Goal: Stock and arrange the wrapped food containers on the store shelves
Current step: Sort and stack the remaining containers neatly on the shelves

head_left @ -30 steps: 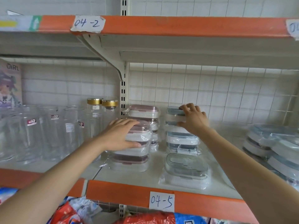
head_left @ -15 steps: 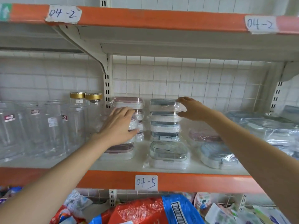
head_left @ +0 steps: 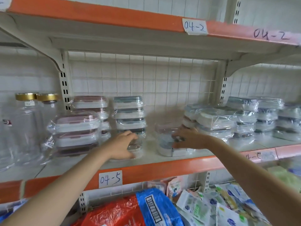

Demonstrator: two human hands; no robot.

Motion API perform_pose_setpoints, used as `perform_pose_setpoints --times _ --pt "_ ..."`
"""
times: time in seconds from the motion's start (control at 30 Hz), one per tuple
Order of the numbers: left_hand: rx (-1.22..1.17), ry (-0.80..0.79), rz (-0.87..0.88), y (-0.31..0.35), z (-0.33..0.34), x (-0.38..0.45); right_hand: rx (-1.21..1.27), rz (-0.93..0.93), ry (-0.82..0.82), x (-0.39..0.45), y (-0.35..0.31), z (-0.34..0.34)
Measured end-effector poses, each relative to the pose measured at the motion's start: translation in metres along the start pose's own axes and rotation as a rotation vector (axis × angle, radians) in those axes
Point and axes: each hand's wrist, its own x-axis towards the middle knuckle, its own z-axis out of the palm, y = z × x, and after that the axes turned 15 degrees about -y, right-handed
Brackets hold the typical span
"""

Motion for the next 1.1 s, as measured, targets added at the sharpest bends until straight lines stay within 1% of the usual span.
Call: perform_pose_setpoints --times 0.07,0.1,0.17,0.23,0.3,0.33,0.37,0.47,0.5,0.6,0.67,0.7,0.73,0.93,0.97,1.03,1.1 --pt "0.016 0.001 -0.04 -0.003 -0.001 0.002 -0.032 0.003 -0.025 0.005 -0.003 0.002" --pt "0.019 0.007 -0.054 -0.002 -0.001 0.003 0.003 -0.004 -0.053 0.006 -0.005 0.0" --pt "0.013 0.041 -0.047 0.005 0.001 0.008 0.198 0.024 -0.098 0.01 -0.005 -0.007" --pt "-0.034 0.089 0.028 0.017 0.002 0.013 0.282 0.067 -0.067 0.016 -0.006 -0.016" --pt "-0.087 0.116 0.11 0.032 -0.003 0.021 0.305 0.122 0.028 0.029 -0.008 -0.025" --pt "-0.101 0.111 0.129 0.038 -0.006 0.027 0.29 0.154 0.05 0.037 -0.009 -0.027" --pt "-0.108 0.094 0.139 0.044 -0.008 0.033 0.287 0.183 0.056 0.046 -0.008 -0.029" --pt "-0.125 0.033 0.158 0.05 -0.007 0.048 0.214 0.271 -0.014 0.069 0.004 -0.034" --pt "-0.122 0.033 0.165 0.049 -0.004 0.05 0.208 0.272 -0.014 0.075 0.008 -0.035" --pt "-0.097 0.109 0.201 0.038 -0.001 0.053 0.281 0.245 -0.009 0.09 0.024 -0.034" --pt "-0.098 0.128 0.23 0.033 0.0 0.054 0.328 0.245 -0.105 0.1 0.028 -0.026" --pt "-0.102 0.128 0.241 0.032 0.001 0.054 0.294 0.246 -0.159 0.106 0.029 -0.021" --pt "-0.099 0.124 0.246 0.031 0.001 0.054 0.261 0.242 -0.177 0.112 0.031 -0.018" --pt "-0.075 0.078 0.222 0.034 -0.005 0.056 0.396 0.152 -0.139 0.128 0.033 -0.02" --pt "-0.078 0.071 0.217 0.035 -0.005 0.055 0.349 0.152 -0.104 0.126 0.031 -0.022" --pt "-0.09 0.04 0.198 0.035 -0.005 0.049 0.151 0.194 -0.013 0.115 0.026 -0.032" --pt "-0.207 0.037 0.19 0.035 -0.013 0.039 0.009 0.256 0.047 0.097 0.021 -0.047"
